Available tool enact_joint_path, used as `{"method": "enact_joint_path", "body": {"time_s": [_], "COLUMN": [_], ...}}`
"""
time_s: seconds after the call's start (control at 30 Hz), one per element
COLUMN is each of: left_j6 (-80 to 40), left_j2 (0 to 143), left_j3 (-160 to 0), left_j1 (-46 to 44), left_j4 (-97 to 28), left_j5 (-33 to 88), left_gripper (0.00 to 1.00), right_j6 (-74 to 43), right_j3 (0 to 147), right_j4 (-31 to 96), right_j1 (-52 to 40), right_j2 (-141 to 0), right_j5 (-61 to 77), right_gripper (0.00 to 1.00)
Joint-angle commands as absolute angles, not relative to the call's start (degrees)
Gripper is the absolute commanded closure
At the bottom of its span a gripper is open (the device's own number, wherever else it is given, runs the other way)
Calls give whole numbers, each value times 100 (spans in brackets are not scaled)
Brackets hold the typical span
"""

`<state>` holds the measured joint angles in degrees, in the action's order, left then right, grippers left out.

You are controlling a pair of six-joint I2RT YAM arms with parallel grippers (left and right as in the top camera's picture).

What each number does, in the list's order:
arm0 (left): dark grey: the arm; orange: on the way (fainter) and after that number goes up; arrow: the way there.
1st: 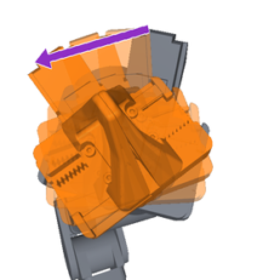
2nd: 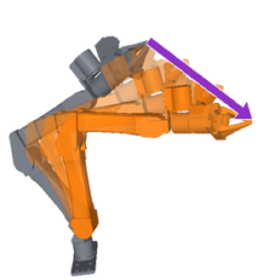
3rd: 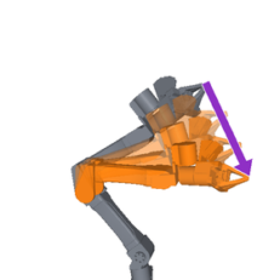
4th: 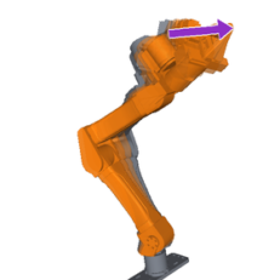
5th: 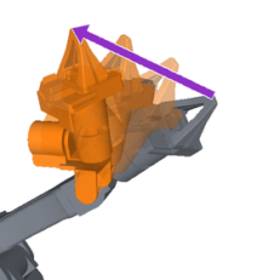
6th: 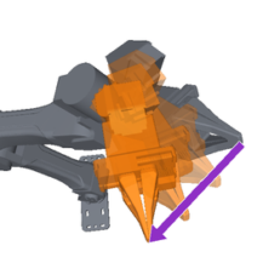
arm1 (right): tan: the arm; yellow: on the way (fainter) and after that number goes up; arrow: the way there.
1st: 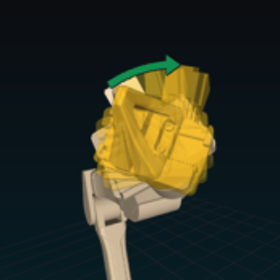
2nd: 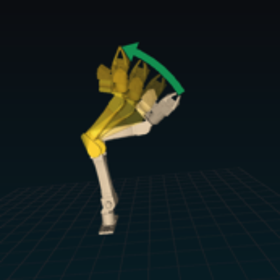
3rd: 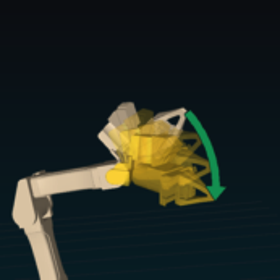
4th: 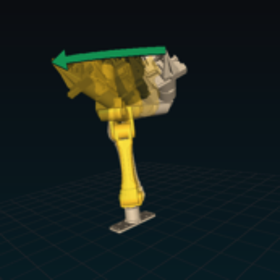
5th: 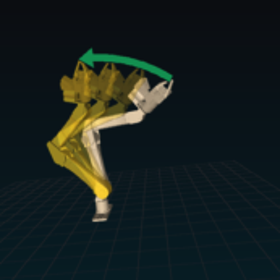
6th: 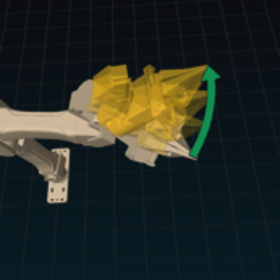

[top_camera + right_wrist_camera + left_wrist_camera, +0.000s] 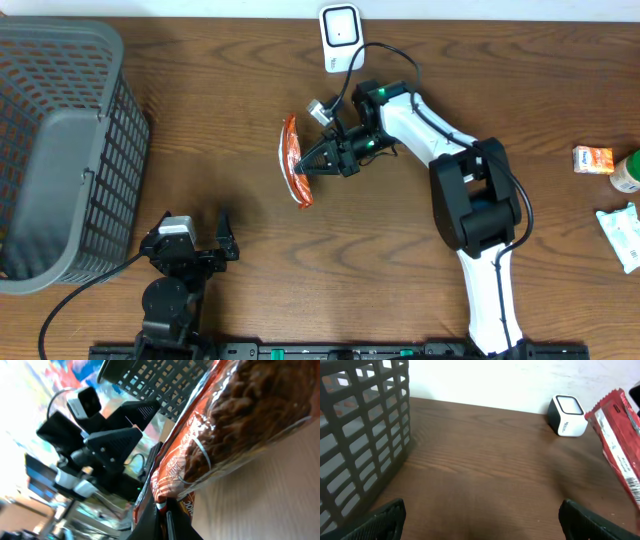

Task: Scan the item barcode

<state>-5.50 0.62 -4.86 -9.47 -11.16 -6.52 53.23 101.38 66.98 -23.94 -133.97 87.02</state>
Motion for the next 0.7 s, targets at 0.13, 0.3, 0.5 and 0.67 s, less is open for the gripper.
{"method": "enact_joint_path", "body": {"time_s": [0.13, 0.3, 0.5, 0.67], "left_j6": [-456, -458, -456, -458], "left_j2": [23, 23, 23, 23], "left_j3": [-386, -386, -386, -386], "left_j1": [-923, -923, -923, -923], "left_j4": [-1258, -1258, -1260, -1258], "left_j5": [-661, -661, -661, -661], "left_gripper": [2, 2, 2, 2], "right_j6": [5725, 5426, 4689, 3426], "right_j3": [10110, 10110, 10110, 10193], "right_j4": [6298, 6298, 6300, 6298], "right_j1": [-2434, -2392, -2403, -2383], "right_j2": [-13351, -13351, -13338, -13327], "right_j5": [8949, 8949, 8949, 8949], "right_gripper": [99, 99, 99, 99]}}
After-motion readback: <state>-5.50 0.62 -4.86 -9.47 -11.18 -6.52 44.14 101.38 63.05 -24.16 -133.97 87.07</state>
